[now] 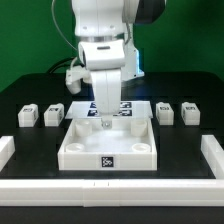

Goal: Assemble one leg

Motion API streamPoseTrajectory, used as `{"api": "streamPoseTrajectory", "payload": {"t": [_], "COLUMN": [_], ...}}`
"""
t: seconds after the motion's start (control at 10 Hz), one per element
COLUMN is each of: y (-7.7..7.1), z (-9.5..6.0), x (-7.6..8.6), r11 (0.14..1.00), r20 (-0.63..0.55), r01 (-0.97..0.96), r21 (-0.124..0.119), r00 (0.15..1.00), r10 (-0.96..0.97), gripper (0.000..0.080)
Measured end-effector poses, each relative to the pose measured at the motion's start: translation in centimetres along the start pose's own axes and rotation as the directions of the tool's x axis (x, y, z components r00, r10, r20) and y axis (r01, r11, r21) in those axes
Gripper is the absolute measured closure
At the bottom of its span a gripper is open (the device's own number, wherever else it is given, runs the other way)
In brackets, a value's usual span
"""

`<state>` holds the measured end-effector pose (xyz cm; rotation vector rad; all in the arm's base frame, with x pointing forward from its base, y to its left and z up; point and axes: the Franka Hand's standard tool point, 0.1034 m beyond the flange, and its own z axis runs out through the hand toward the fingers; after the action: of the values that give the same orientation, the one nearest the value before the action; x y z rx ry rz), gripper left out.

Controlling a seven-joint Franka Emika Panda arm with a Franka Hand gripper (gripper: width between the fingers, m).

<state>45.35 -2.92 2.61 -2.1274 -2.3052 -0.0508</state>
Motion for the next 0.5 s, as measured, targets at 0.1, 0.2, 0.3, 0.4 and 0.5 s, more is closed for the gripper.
{"api": "streamPoseTrajectory", "payload": {"t": [0.1,0.2,0.3,0.4,0.5], "y": [-0.09,-0.48,-0.55,-0.55,-0.63], "z": [0.05,0.36,0.41,0.41,0.6], "x": [0.15,0.4,0.52,0.53,0.76], "r11": [0.999,0.997,0.994,0.991,0.988], "r20": [0.0,-0.002,-0.003,-0.003,-0.003], "r01": [-0.042,-0.08,-0.11,-0.13,-0.152], "r21": [-0.006,0.003,0.005,0.005,0.009], "r00": [0.999,0.997,0.994,0.991,0.988], "r10": [0.042,0.08,0.11,0.13,0.152], "gripper": [0.0149,0.0149,0.0149,0.0149,0.0149]}}
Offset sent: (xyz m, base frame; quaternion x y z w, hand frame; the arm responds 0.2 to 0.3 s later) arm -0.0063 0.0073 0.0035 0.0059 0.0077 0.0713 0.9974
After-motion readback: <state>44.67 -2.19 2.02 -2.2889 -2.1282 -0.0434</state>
